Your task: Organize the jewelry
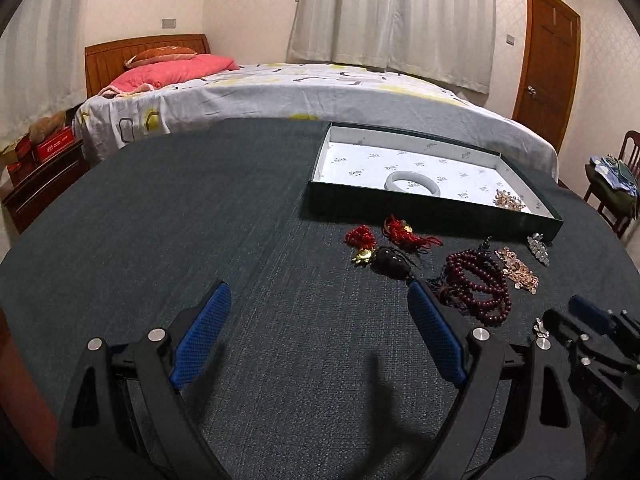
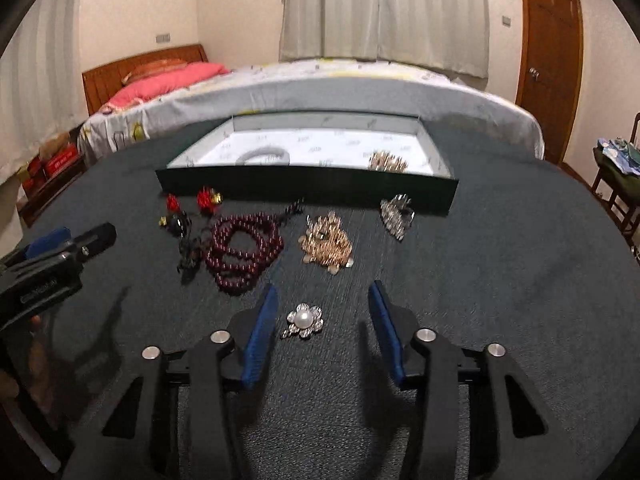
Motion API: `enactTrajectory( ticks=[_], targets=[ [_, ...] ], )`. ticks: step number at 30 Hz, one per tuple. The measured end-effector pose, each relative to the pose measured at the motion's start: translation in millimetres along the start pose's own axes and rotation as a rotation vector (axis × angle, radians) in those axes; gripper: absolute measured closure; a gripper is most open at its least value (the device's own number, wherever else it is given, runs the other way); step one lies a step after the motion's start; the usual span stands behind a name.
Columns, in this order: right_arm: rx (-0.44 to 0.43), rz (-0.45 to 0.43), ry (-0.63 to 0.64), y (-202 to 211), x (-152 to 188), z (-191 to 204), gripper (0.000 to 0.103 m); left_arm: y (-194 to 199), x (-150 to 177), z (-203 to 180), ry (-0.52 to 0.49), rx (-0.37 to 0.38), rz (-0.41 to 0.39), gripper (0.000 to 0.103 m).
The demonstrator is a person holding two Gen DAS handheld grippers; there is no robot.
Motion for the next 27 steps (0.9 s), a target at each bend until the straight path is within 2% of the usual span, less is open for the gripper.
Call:
enactTrajectory(
  ticks=[7,9,10,22,27],
  targets=[
    [-0.010,0.057,0.022,-8.0,9.8,7.3,0.070,-3.5,3.1,-1.5,0.003,0.011,0.013,0.015],
    [-0.020,0.056,0.026,-7.6,10.9,9.4,0.074,-4.0,3.3,-1.9,0.006,0.015,0.016,0.015],
    [-0.024,0.056,0.027,-7.3,11.1,9.6,0.079,-4.3,3.5,-2.8,0.005,0.016,0.017,0.015],
    [-0.044,0.048,-0.019,-1.7,7.9,-2.1,0.081,-7.4,7.5,-13.7,-0.013,0.035,0.035,0.015],
    [-0.034,0.027,-0.023,4.8,3.3,-11.2,0.081,-10.0,8.7,-25.6,-0.020,0.068,0.048,0.015]
  ],
)
Point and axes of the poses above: each gripper's, at about its wrist camera, not at the fingertips, and y roughly against the way its jaws point, z to its left, x to its underside, the point moved 5 cm from there along -y, roughly the way its jaws point
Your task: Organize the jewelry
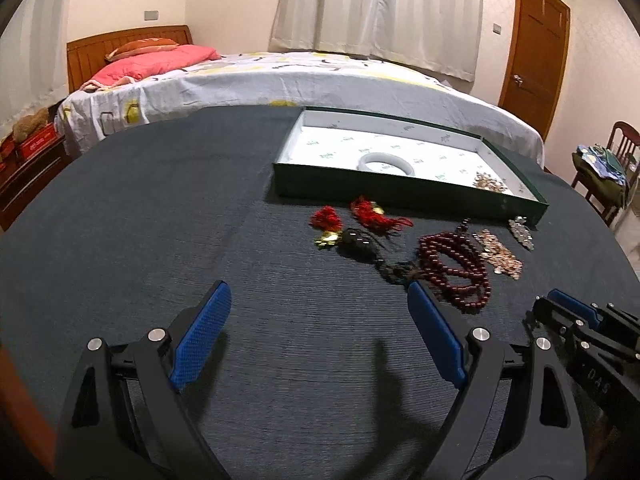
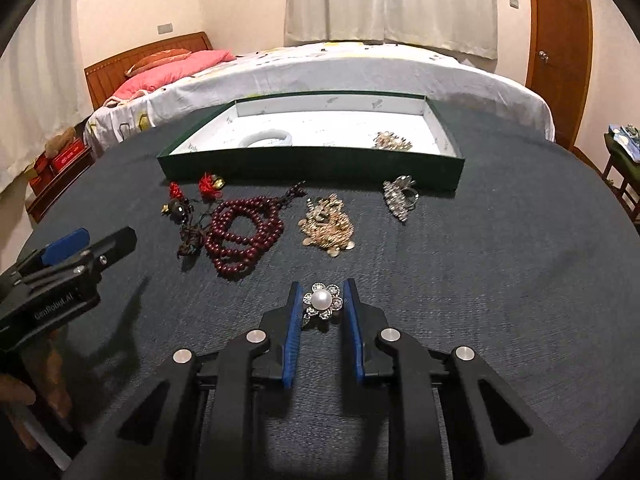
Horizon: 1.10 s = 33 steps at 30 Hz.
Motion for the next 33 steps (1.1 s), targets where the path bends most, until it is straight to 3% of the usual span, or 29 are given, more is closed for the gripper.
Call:
enactTrajectory(
  ticks=[10,16,25,28,30,31,33],
  targets=[
    [-0.006,-0.015,-0.044,4.7,-5.0,-19.6,0.081,-23.9,-3.5,-36.5,-0.054,0.028,0.073,0.016],
    [-0.022,-0.018,-0.068,4.6,-6.5,-25.5,0.081,-43.1,-3.0,-46.6,-0.083,0.023,0.153,0.035],
    [-0.037,-0.017,-0.085,3.0,-5.1,-28.0,0.081,-39.9,-0.9,-33.2,-0.086,0.030,0.141,0.061],
    [-0.040,-0.020,-0.089,3.3,-5.5,-28.8,0.081,-37.3,-1.2,-27.0,-0.061,0.030,0.145,0.060],
    [-0.042,-0.018,-0.089,2.6,-5.5,-28.3,0.081,-36.5,-3.6,-25.3,-0.038,0.041,0.142,0.050],
    [-0.043,-0.015,-0.089,2.9,-5.3,-28.4,0.081,-36.1,-4.9,-25.1,-0.038,0.038,0.136,0.036],
    [-0.044,-0.013,-0.088,3.2,-4.8,-28.6,0.081,-34.8,-7.3,-28.0,-0.053,0.035,0.118,0.033]
  ],
)
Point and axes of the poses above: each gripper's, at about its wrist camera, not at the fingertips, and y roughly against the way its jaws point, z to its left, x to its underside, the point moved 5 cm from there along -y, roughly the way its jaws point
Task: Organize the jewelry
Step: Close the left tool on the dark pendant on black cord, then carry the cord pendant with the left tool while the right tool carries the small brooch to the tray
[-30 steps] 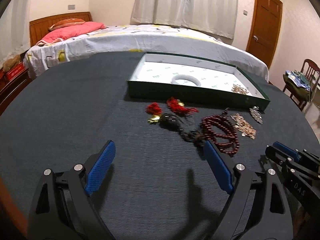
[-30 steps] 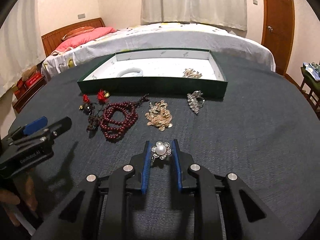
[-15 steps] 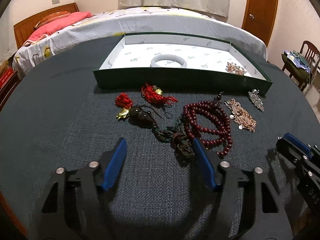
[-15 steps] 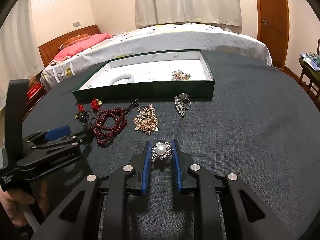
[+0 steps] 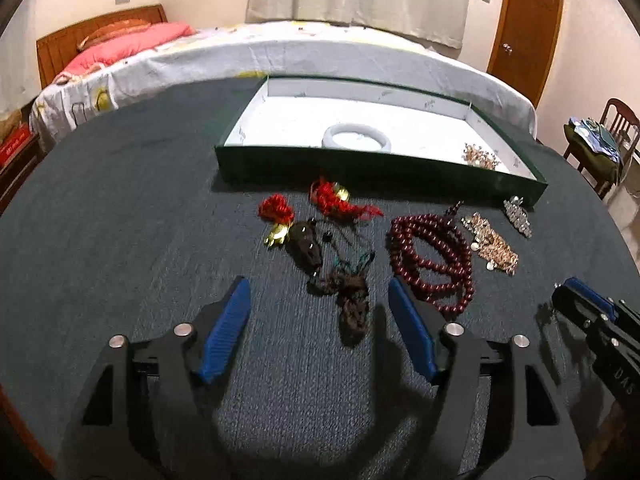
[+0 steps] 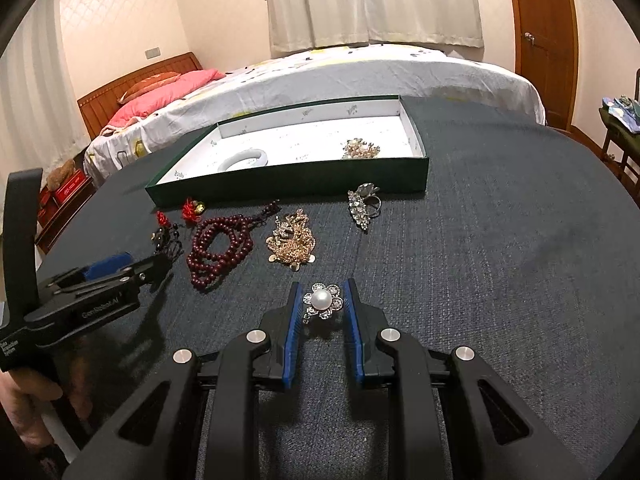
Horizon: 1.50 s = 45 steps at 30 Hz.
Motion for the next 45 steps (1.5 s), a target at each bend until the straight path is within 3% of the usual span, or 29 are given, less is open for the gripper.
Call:
enactTrajectory(
  ticks=[3,5,6,10,11,31,45],
  targets=[
    [-0.003,0.003,0.000,-0.7,0.1,0.2,0.081,-3.5,-1.5,-3.4,-0.018,0.007,0.011,0.035],
    [-0.004,0.004,0.000,-1.2,0.5,0.3,0.081,-7.5,-0.6,-5.0,-0.021,0.018,0.029,0.052],
    [-0.004,0.003,0.000,-1.2,0.5,0.4,0.081,-7.3,-0.3,-4.9,-0.022,0.014,0.026,0.053],
    [-0.005,-0.005,0.003,-0.4,0.6,1.8,0.081,-5.7,1.4,-3.7,-0.029,0.035,0.014,0.086],
    [-0.004,-0.007,0.005,-0.2,0.6,2.1,0.081,-5.4,1.9,-2.2,-0.018,0.045,0.011,0.087],
    [-0.007,-0.082,0.036,25.5,-17.4,14.2,0.081,48.2,-20.0,11.9,0.003,0.005,-0.153,0.091],
    [-0.034,-0.193,0.053,51.7,-64.3,26.3,0.081,90.2,-77.6,1.2,-0.006,0.045,-0.299,0.091]
  ],
)
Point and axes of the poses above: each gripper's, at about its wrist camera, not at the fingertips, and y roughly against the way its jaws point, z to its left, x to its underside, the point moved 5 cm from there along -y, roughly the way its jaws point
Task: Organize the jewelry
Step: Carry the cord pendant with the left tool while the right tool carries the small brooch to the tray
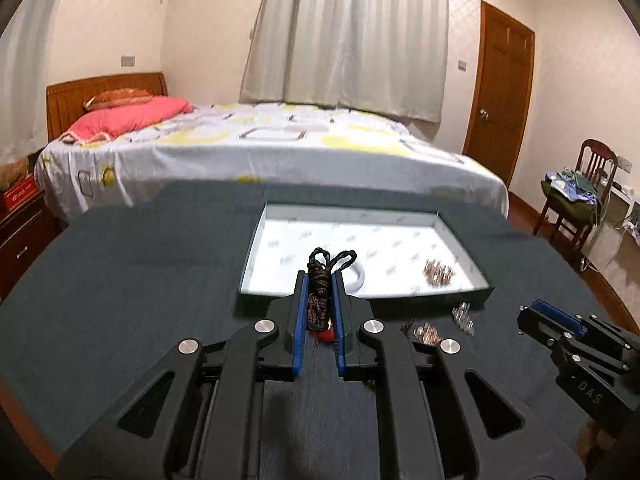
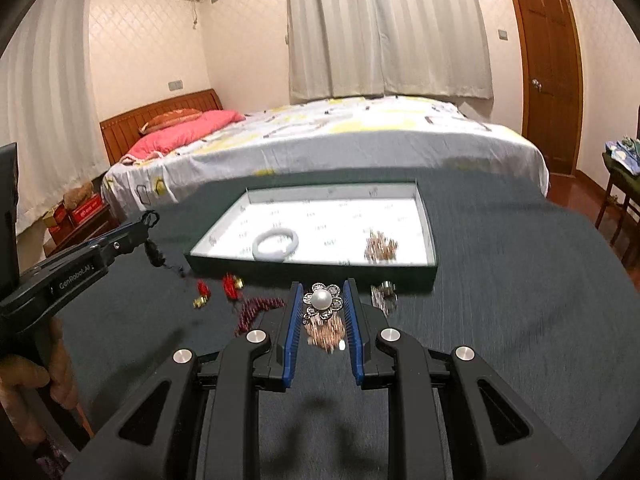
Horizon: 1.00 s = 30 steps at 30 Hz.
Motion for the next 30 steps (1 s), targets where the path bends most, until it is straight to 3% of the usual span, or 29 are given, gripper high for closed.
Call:
enactTrajectory(
  ticks=[10,19,22,30],
  targets=[
    [-0.012,-0.086,0.015,-19.4,-49.0,5.8,0.081,-25.2,-41.3,-2.4,-0.027,0.010,-0.065,0.091],
    [-0.013,-0.106,0.021,-68.2,-76.7,10.3,0.081,-64.5,-76.1,3.7,-0.052,0.006,-0.114,0.091],
    [-0.006,-0.089,0.023,-91.0,-73.7,9.7,0.081,-90.5,-71.2,10.8,-0.050,-0.002,-0.079,0.091],
    [0.013,0.036,0.011,-152.6,-50.1,3.5,0.081,-167.7,-32.7,37.1,0.021,-0.008,0.122,0.091]
  ],
)
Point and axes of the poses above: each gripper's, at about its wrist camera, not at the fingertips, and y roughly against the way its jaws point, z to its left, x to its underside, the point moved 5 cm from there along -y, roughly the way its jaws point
